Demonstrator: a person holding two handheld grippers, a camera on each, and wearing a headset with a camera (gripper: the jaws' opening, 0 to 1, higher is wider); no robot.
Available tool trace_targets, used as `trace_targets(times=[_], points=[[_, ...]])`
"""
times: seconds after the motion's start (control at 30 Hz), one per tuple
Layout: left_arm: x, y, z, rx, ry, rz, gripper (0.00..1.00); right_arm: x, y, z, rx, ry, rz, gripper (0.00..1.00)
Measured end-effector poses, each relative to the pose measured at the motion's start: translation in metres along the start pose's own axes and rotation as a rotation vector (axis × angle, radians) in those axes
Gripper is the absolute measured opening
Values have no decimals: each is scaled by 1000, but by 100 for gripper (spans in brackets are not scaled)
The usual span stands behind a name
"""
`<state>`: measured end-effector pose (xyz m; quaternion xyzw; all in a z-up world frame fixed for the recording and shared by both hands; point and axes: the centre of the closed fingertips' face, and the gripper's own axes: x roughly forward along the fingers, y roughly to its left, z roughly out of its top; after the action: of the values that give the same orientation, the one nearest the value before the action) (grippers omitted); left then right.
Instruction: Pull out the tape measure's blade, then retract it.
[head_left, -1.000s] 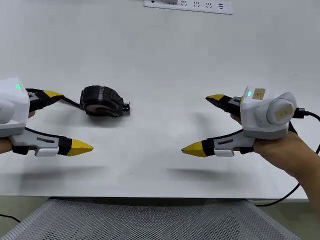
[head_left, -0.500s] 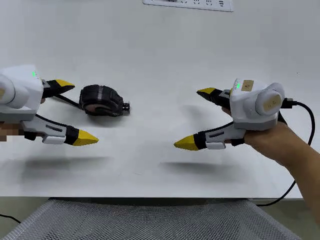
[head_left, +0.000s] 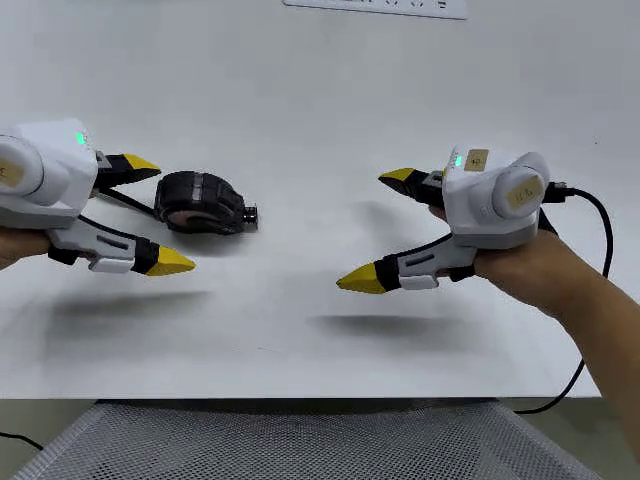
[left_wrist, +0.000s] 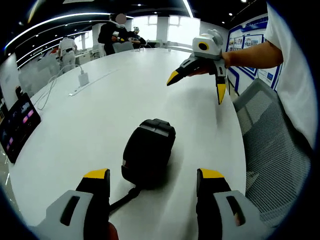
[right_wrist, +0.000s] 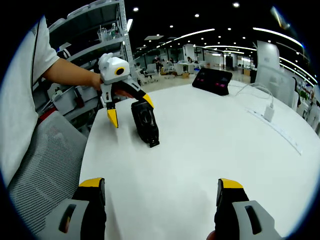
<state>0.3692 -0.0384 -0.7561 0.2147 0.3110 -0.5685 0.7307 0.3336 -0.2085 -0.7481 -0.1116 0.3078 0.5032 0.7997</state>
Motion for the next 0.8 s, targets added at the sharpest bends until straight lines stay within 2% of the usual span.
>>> trace_targets(times=[0.33, 0.8], points=[[5, 6, 1, 33, 16, -32, 49, 7, 1, 2, 0, -1, 16, 91], [9, 13, 0, 63, 24, -44, 40, 20, -3, 4, -13, 3, 31, 88]])
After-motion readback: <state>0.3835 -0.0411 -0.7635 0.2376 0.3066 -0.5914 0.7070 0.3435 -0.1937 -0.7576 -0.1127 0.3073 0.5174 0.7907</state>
